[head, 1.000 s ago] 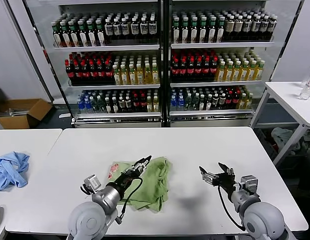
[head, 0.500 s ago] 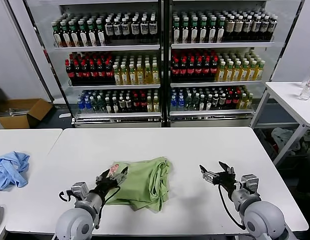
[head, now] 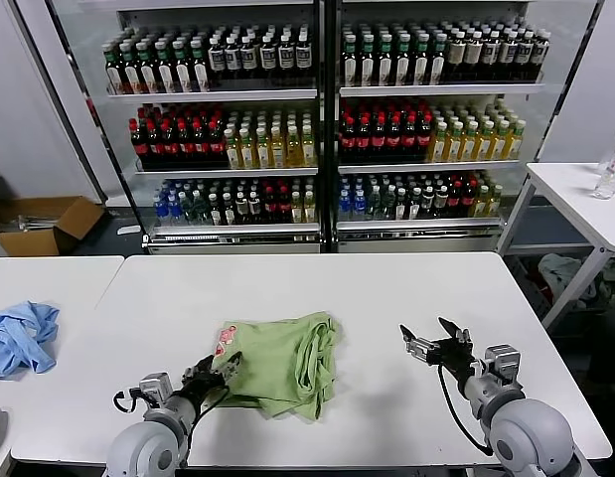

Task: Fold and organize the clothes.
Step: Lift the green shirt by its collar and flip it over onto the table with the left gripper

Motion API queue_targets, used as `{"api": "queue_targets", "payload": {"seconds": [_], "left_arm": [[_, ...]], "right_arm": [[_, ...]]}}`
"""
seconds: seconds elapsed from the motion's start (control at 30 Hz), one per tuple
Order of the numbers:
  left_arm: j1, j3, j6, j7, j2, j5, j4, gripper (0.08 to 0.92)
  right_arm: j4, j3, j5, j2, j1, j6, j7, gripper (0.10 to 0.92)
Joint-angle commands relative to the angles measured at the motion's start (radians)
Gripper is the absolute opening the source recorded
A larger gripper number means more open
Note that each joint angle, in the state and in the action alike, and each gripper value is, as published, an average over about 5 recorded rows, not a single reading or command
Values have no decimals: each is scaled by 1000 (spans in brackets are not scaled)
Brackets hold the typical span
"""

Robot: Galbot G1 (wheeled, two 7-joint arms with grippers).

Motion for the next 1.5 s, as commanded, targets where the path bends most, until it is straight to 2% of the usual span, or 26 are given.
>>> {"api": "queue_targets", "payload": {"seconds": [0.03,0.37,0.6,0.8,0.93,1.07,1.2,1.3,1.4,1.5], "left_arm": [[5,-23,32,27,-18,-258,8,611],[-25,-107,9,25,-60,-514,47,325],[-3,-185,-10,31,-87,-664,24,132],[30,-341,-15,18,-97,-798,-19,107],[81,-479,-6,5,-77,-875,-40,107],[107,-641,15,-8,9,-904,-33,107],[126,-813,32,-5,175,-879,-11,107],[140,-893,34,-3,286,-849,-25,107],[143,-893,34,-20,350,-797,-109,107],[133,-752,29,-55,342,-668,-256,107]], "right_arm": [[11,15,2,0,-7,0,1,823],[23,25,14,8,-29,39,39,823],[50,42,10,-2,-39,83,64,823],[65,55,12,0,-54,82,68,823],[60,67,18,-5,-54,84,71,823],[59,69,25,-5,-48,87,72,823],[57,61,25,1,-39,91,71,823],[62,54,25,7,-36,93,70,823],[71,46,19,15,-35,94,69,823],[81,41,5,19,-39,94,67,823]]}}
